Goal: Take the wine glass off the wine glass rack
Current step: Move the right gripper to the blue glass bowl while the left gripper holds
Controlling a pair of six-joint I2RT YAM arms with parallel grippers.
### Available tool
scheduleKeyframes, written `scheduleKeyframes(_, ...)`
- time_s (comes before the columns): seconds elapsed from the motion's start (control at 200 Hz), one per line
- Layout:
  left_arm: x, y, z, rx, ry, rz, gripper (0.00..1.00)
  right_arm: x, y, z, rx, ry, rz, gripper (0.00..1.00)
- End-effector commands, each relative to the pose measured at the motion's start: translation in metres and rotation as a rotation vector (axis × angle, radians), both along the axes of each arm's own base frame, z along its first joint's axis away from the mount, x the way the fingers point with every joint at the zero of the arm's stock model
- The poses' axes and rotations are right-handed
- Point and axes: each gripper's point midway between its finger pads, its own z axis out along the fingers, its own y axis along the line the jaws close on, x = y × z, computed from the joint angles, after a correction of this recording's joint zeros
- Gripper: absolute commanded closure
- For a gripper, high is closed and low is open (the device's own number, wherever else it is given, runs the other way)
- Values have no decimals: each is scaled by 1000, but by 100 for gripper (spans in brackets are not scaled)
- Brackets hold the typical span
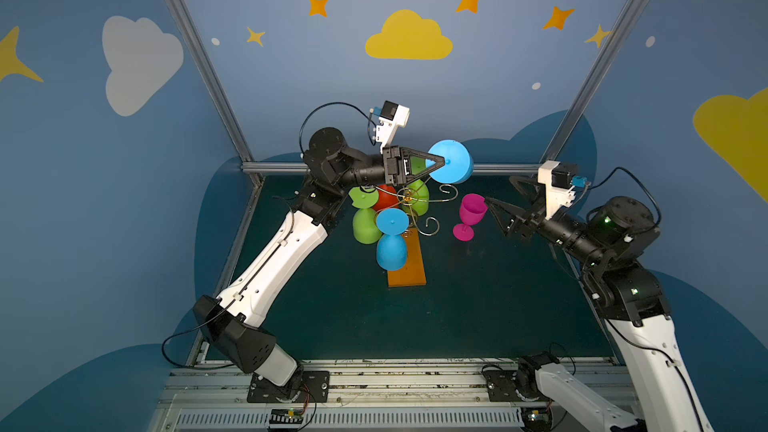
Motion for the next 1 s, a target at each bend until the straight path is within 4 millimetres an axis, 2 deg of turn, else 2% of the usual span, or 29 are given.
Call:
scheduleKeyframes(0.0,-16,7,10,-6,-9,-32,97,-3,7,15,-69,-176,32,16)
scheduleKeyframes(0.21,-22,9,9,-2,4,-57,97,1,25,16,-144,-261,102,16)
scheduleKeyframes(0.551,-28,9,10,1,8,-89,97,13,56,14,-206,-276,207,16)
scheduleKeyframes(0.756,-30,10,11,2,10,-96,97,25,72,5,-240,-249,234,16)
scheduleKeyframes(0.996,-32,11,12,0,8,-106,97,37,81,-7,-258,-216,225,16)
